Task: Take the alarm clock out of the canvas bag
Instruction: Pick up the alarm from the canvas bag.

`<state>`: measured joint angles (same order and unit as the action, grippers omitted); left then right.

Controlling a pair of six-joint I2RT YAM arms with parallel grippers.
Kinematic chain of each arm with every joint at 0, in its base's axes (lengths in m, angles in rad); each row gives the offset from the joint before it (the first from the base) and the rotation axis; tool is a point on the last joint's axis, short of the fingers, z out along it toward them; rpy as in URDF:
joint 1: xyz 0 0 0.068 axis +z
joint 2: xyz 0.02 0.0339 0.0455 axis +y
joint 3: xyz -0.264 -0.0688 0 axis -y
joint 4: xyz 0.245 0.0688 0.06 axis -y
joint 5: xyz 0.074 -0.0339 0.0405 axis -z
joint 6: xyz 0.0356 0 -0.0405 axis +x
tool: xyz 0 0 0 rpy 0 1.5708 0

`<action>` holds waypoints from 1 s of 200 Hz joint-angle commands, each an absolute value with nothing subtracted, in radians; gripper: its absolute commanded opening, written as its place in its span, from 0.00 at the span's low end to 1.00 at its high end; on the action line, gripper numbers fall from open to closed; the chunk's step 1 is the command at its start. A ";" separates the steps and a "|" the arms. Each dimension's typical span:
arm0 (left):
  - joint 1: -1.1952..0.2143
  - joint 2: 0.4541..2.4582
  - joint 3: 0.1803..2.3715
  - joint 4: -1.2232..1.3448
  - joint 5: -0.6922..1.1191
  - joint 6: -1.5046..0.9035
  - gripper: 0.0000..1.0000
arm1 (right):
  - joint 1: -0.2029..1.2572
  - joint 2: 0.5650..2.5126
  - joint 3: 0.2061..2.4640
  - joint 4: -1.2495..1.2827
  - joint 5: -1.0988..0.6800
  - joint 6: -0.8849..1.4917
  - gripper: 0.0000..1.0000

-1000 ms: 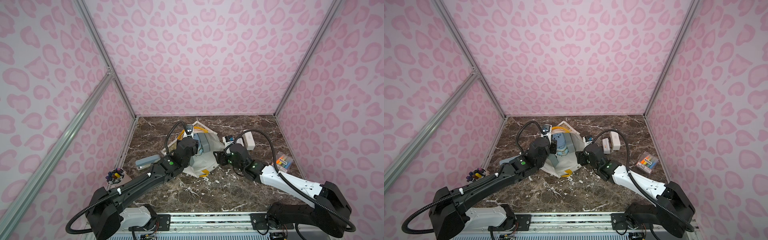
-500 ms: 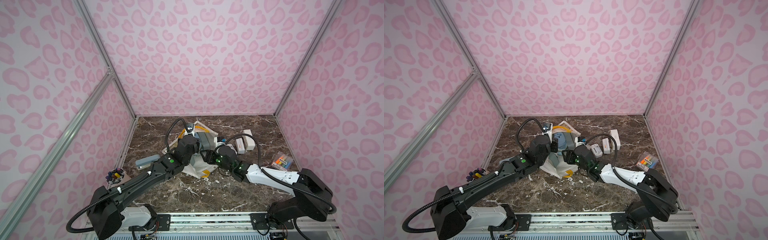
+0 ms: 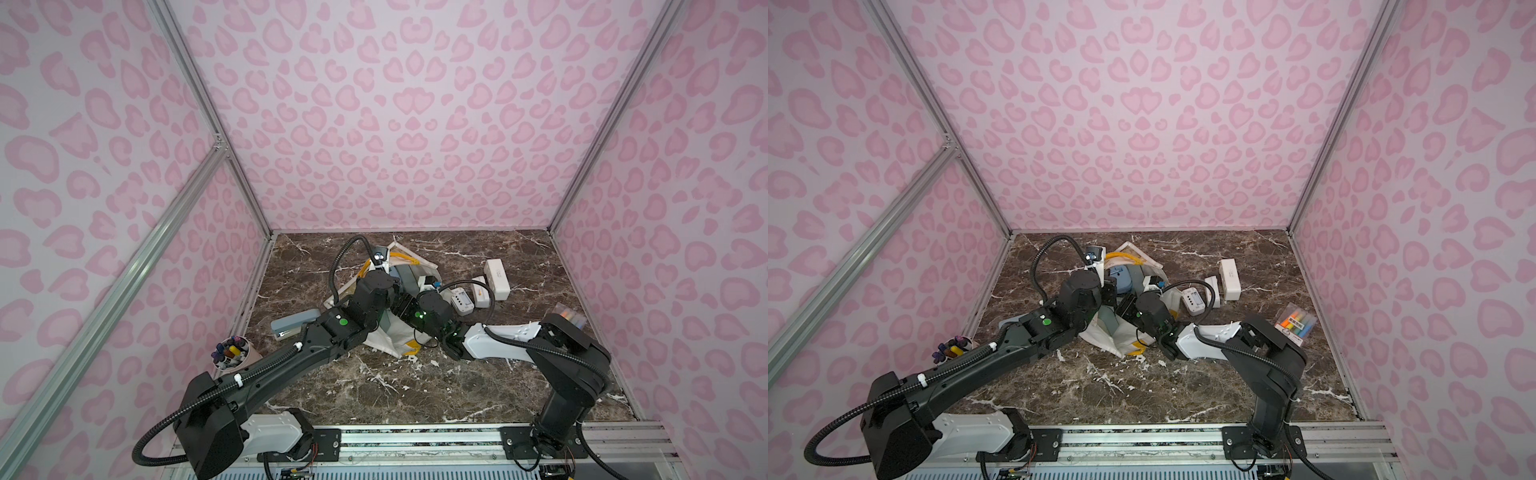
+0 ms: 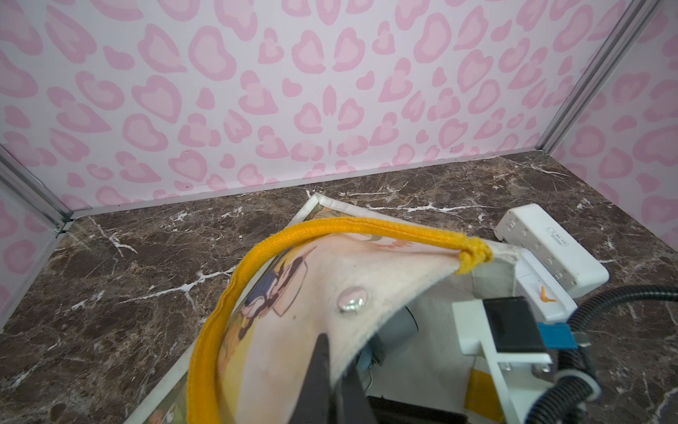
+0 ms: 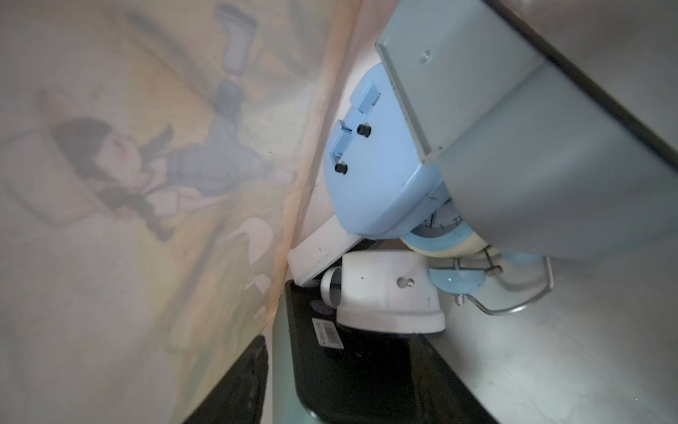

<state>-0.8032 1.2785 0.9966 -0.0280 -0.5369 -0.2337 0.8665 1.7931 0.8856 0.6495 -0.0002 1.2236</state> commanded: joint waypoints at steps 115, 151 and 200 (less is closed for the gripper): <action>-0.810 1.247 0.983 0.042 -0.519 -0.222 0.03 | 0.825 1.962 1.012 0.664 0.012 1.362 0.62; -0.811 1.256 0.982 0.049 -0.503 -0.206 0.03 | 0.808 2.001 1.034 0.691 0.014 1.380 0.62; -0.812 1.253 0.980 0.055 -0.499 -0.179 0.03 | 0.793 2.037 1.076 0.683 0.000 1.396 0.62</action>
<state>-0.8108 1.2583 0.9825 -0.0288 -0.5121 -0.2043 0.7959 2.0159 1.0588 0.6693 0.0029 1.3857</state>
